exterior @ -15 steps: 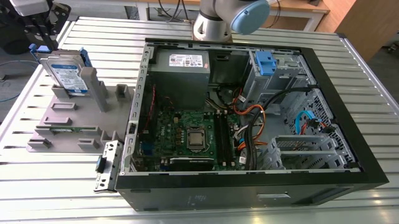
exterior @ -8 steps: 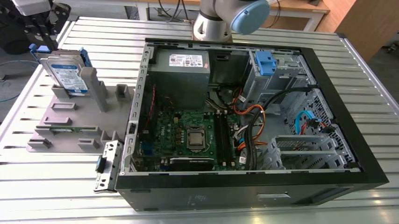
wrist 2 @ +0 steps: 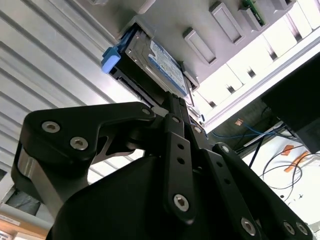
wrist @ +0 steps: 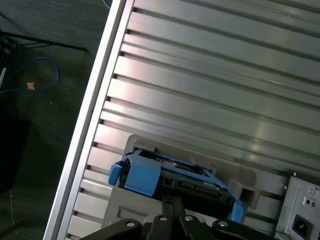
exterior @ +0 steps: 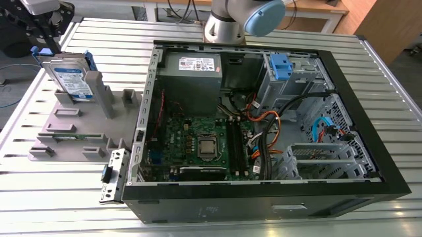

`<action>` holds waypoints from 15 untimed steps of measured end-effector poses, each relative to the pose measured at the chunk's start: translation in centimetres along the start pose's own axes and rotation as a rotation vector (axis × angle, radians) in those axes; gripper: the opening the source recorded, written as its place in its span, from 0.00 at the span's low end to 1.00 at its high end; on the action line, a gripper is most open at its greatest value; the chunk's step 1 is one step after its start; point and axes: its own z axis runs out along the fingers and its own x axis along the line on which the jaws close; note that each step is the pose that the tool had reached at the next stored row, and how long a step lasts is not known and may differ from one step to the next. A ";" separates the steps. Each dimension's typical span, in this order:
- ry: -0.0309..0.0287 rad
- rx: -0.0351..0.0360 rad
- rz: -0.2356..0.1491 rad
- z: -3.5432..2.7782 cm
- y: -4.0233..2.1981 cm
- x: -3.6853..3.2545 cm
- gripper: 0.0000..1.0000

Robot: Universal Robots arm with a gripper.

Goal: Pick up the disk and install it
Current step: 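Pick up the disk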

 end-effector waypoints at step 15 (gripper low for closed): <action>0.0034 0.0026 -0.149 0.00 0.00 0.00 0.11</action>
